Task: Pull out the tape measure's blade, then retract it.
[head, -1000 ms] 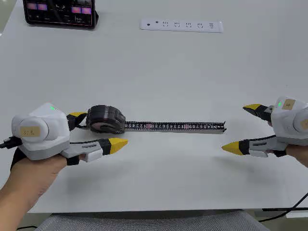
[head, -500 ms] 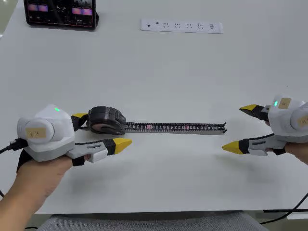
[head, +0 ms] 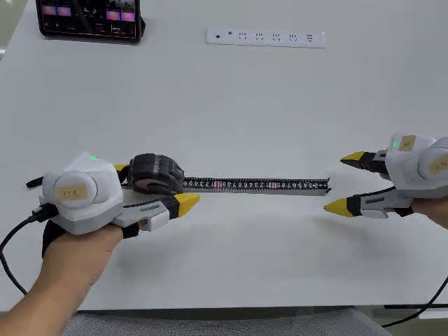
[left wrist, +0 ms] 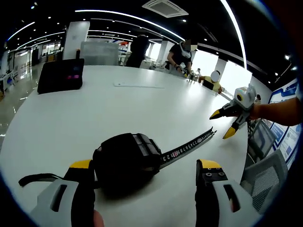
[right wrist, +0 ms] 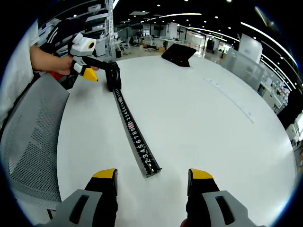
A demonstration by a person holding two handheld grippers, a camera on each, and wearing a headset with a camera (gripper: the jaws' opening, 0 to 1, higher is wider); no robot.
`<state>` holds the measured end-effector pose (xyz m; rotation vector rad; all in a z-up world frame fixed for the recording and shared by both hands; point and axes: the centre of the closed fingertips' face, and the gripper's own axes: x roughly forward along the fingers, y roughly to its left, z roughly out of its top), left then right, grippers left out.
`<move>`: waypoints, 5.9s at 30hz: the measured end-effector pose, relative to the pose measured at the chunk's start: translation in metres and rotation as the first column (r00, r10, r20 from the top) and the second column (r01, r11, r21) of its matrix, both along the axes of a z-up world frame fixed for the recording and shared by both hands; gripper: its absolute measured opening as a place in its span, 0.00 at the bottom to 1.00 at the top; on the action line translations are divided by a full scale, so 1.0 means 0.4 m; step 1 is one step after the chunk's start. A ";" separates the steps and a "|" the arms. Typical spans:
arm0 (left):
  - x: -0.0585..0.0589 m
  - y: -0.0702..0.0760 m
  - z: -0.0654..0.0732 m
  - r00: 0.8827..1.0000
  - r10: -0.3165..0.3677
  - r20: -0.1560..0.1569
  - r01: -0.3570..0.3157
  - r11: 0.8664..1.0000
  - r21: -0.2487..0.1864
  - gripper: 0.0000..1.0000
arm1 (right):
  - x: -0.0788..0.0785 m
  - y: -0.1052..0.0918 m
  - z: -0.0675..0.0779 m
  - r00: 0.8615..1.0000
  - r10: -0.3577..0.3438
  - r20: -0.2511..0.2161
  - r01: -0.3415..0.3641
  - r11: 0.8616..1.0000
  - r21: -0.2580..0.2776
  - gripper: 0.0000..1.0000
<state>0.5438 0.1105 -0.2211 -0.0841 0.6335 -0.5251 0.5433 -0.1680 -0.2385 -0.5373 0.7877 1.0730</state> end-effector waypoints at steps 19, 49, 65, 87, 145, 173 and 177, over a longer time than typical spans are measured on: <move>0.026 0.008 -0.017 0.992 0.124 -0.020 -0.123 0.992 0.020 0.77 | 0.020 0.011 -0.027 0.991 0.122 -0.055 -0.125 0.991 -0.047 0.40; 0.048 0.041 -0.049 0.956 0.289 -0.047 -0.284 0.955 0.088 0.66 | 0.014 0.007 -0.062 0.974 0.202 -0.102 -0.212 0.972 -0.100 0.28; 0.048 0.044 -0.048 0.950 0.306 -0.066 -0.304 0.952 0.044 0.64 | 0.005 0.012 -0.059 0.966 0.238 -0.103 -0.249 0.963 -0.107 0.20; 0.051 0.046 -0.047 0.947 0.315 -0.059 -0.313 0.949 0.042 0.63 | 0.000 0.024 -0.063 0.956 0.284 -0.076 -0.292 0.947 -0.136 0.12; 0.045 0.049 -0.053 0.947 0.307 -0.093 -0.305 0.952 0.032 0.61 | 0.013 0.147 -0.048 0.947 0.318 -0.054 -0.321 0.944 -0.078 0.11; 0.045 0.050 -0.052 0.946 0.307 -0.106 -0.309 0.951 0.001 0.61 | 0.017 0.229 -0.047 0.941 0.334 -0.053 -0.336 0.941 -0.032 0.10; 0.045 0.050 -0.051 0.945 0.308 -0.108 -0.310 0.951 -0.004 0.61 | 0.018 0.241 -0.045 0.941 0.333 -0.053 -0.335 0.942 -0.022 0.10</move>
